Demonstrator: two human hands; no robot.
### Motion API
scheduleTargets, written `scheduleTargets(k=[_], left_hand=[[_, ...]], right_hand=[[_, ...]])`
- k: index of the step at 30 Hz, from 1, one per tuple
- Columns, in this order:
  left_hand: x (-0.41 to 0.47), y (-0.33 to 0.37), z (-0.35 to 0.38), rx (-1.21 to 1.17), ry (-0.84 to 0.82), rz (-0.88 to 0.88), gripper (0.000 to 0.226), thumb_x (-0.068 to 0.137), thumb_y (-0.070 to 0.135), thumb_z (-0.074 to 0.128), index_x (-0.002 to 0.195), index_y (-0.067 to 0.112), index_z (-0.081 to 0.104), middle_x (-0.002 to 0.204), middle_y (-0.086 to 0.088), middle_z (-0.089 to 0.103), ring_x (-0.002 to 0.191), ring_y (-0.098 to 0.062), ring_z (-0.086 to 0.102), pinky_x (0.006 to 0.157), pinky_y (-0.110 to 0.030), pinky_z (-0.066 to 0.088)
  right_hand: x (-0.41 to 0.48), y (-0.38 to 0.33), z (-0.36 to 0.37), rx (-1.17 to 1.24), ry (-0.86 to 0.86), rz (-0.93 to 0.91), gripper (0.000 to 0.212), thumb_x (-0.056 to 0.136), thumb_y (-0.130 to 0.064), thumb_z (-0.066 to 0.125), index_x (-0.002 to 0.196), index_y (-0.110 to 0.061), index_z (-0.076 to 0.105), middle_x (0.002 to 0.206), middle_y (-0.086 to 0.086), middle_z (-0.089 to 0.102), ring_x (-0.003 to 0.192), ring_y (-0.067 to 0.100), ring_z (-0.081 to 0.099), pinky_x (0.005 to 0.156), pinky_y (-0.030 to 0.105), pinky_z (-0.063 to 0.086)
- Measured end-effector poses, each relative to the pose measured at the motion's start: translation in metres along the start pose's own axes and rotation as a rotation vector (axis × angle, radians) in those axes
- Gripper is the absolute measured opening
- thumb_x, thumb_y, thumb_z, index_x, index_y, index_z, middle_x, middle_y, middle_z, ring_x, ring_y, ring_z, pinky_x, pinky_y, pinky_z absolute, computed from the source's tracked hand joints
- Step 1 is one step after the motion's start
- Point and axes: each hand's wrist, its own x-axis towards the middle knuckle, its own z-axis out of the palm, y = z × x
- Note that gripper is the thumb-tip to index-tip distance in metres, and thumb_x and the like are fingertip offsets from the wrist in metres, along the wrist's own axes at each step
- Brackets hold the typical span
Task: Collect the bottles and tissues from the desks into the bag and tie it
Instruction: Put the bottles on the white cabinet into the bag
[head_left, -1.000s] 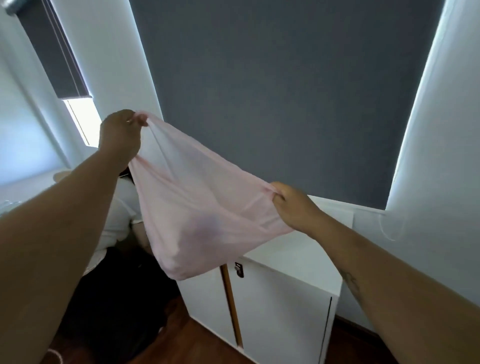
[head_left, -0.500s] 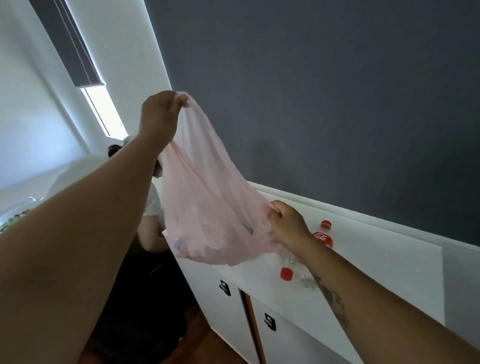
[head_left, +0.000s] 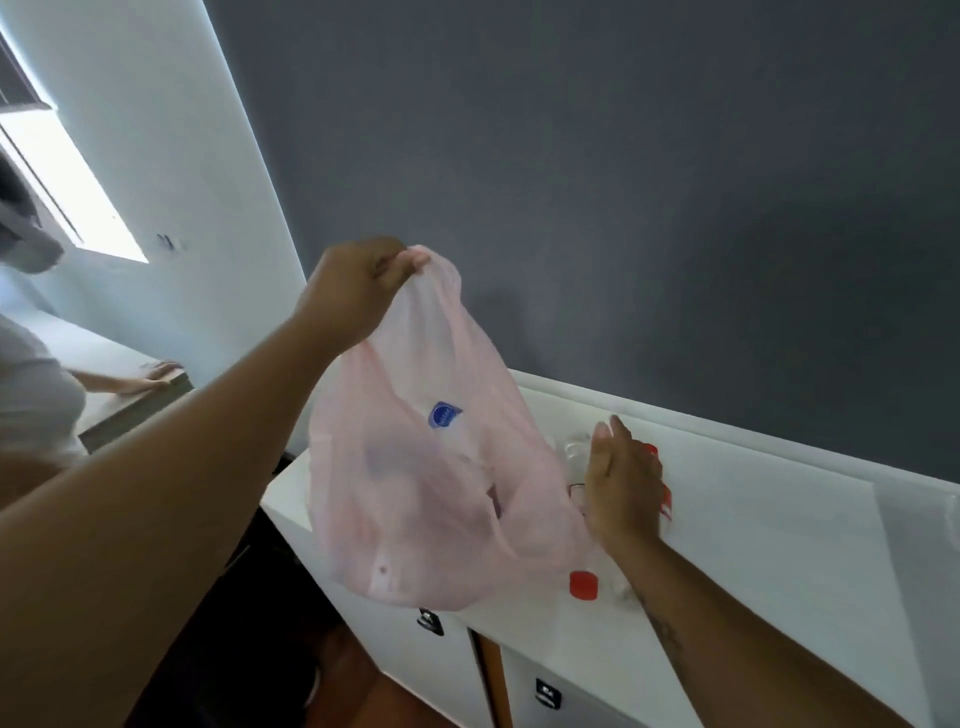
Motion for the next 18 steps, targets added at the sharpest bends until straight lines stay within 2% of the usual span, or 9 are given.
scheduleTargets(k=[2,5,7,9,12,15,18], left_hand=[[-0.014,-0.003,0.014,0.009,-0.022,-0.024,0.047,0.098,0.047,0.047,0.063,0.016,0.045,0.057,0.003,0.043,0.057,-0.018,0.041,0.058,-0.032,0.034],[-0.033,-0.006,0.031,0.024,-0.064,-0.069,0.051,0.098,0.051,0.046,0.062,0.015,0.039,0.055,0.001,0.042,0.057,-0.021,0.040,0.056,-0.035,0.035],[-0.045,-0.006,0.037,0.041,-0.083,-0.095,0.052,0.097,0.051,0.046,0.064,0.012,0.043,0.055,0.000,0.044,0.058,-0.025,0.042,0.057,-0.035,0.037],[-0.055,-0.002,0.041,0.043,-0.091,-0.125,0.050,0.098,0.049,0.047,0.065,0.010,0.047,0.055,-0.001,0.046,0.058,-0.025,0.042,0.057,-0.035,0.037],[-0.067,0.001,0.044,0.067,-0.097,-0.149,0.049,0.098,0.047,0.048,0.063,0.013,0.043,0.055,0.000,0.044,0.056,-0.023,0.041,0.056,-0.034,0.034],[-0.074,0.001,0.046,0.133,-0.102,-0.176,0.045,0.098,0.047,0.043,0.062,0.020,0.036,0.059,0.003,0.048,0.060,-0.024,0.048,0.056,-0.032,0.034],[-0.076,0.000,0.044,0.157,-0.096,-0.202,0.039,0.099,0.045,0.040,0.066,0.025,0.039,0.069,0.000,0.055,0.067,-0.027,0.054,0.060,-0.032,0.037]], right_hand=[[0.002,0.023,-0.007,-0.286,-0.060,-0.013,0.059,0.097,-0.054,0.029,0.143,-0.019,0.041,0.146,0.009,0.047,0.135,0.031,0.041,0.111,0.048,0.035],[-0.013,0.040,-0.007,-0.540,-0.323,-0.144,0.078,0.084,-0.073,0.039,0.148,-0.032,0.024,0.155,0.008,0.032,0.144,0.034,0.023,0.118,0.053,0.009],[-0.030,0.043,-0.004,-0.598,-0.395,-0.225,0.090,0.076,-0.079,0.045,0.149,-0.036,0.014,0.156,0.011,0.027,0.145,0.038,0.014,0.115,0.057,-0.001],[-0.042,0.046,0.001,-0.641,-0.395,-0.257,0.093,0.077,-0.074,0.050,0.150,-0.033,0.009,0.156,0.012,0.026,0.145,0.042,0.010,0.114,0.059,-0.004],[-0.050,0.050,0.002,-0.682,-0.344,-0.293,0.087,0.082,-0.052,0.058,0.151,-0.029,0.011,0.150,0.012,0.038,0.144,0.043,0.010,0.113,0.059,-0.009],[-0.052,0.053,0.005,-0.663,-0.299,-0.295,0.083,0.081,-0.041,0.062,0.150,-0.025,0.019,0.140,0.012,0.051,0.140,0.040,0.024,0.114,0.058,0.002],[-0.047,0.052,0.004,-0.573,-0.252,-0.290,0.085,0.080,-0.047,0.066,0.149,-0.023,0.022,0.132,0.012,0.056,0.128,0.036,0.043,0.108,0.055,0.029]])
